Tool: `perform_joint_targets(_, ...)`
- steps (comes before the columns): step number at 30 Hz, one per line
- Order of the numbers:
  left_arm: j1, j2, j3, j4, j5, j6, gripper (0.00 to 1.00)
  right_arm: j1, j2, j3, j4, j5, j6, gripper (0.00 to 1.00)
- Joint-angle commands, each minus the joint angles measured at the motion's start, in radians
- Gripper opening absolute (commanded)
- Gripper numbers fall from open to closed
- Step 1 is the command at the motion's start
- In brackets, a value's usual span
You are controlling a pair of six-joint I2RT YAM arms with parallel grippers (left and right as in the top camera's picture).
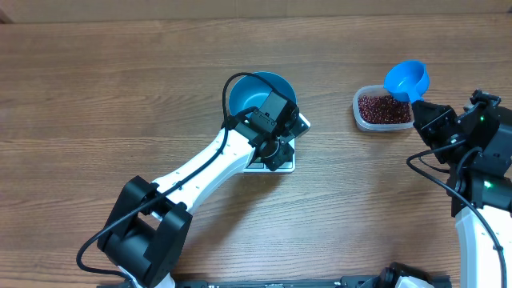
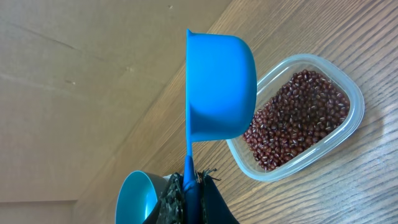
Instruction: Scoop item into bowl and weigh 150g on scale
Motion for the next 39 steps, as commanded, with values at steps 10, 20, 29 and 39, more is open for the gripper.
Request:
perform_joint_targets(10, -0.002, -0.003, -0.009, 0.000, 0.011, 0.042, 0.04, -0.006, -0.008, 0.033, 0.003, 0.013, -0.009, 0.04)
perform_joint_targets(20, -0.002, -0.002, -0.009, 0.001, 0.011, 0.046, 0.04, -0.006, -0.008, 0.033, 0.003, 0.013, -0.009, 0.04)
perform_joint_targets(29, -0.002, -0.002, -0.009, 0.000, 0.011, 0.058, 0.04, -0.006, -0.008, 0.033, 0.002, 0.013, -0.010, 0.04)
perform_joint_targets(39, -0.002, -0.002, -0.009, 0.001, 0.011, 0.058, 0.04, -0.006, -0.002, 0.033, -0.029, 0.058, -0.068, 0.04)
